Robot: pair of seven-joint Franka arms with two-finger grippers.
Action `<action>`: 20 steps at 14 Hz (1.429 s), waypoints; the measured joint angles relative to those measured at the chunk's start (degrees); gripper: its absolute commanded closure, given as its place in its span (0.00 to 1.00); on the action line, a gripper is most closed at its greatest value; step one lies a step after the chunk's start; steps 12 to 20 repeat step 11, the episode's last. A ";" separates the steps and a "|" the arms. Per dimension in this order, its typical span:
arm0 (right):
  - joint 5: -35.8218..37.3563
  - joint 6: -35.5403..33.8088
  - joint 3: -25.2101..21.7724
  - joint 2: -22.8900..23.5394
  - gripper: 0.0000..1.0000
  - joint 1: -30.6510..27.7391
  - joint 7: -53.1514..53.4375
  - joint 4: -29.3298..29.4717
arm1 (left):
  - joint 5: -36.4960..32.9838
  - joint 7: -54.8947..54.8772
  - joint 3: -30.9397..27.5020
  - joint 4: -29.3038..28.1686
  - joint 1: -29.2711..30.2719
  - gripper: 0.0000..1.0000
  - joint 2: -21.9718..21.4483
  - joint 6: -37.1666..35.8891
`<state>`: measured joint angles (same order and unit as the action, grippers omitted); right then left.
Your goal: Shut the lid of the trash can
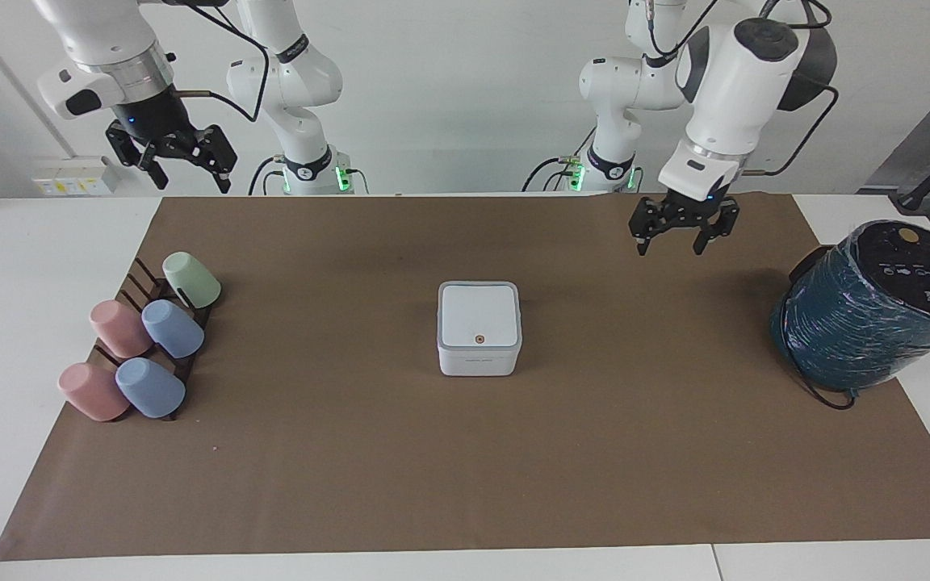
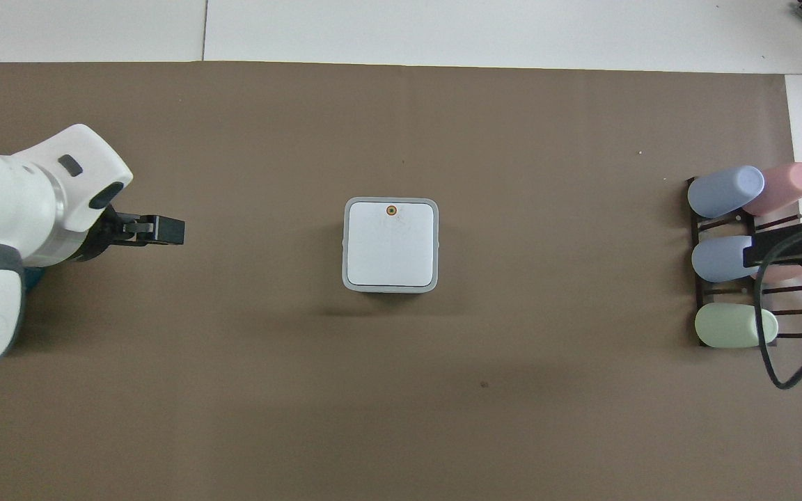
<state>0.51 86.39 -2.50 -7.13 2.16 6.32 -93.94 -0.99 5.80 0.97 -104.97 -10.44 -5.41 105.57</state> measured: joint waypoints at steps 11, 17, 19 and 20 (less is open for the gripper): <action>0.00 0.04 0.00 -0.03 0.00 0.00 0.00 0.00 | 0.04 -6.70 -0.46 15.67 7.66 0.00 5.51 -10.89; 0.00 0.04 0.00 -0.03 0.00 0.00 0.00 0.00 | 0.04 -6.70 -0.46 15.67 7.66 0.00 5.51 -10.89; 0.00 0.04 0.00 -0.03 0.00 0.00 0.00 0.00 | 0.04 -6.70 -0.46 15.67 7.66 0.00 5.51 -10.89; 0.00 0.04 0.00 -0.03 0.00 0.00 0.00 0.00 | 0.04 -6.70 -0.46 15.67 7.66 0.00 5.51 -10.89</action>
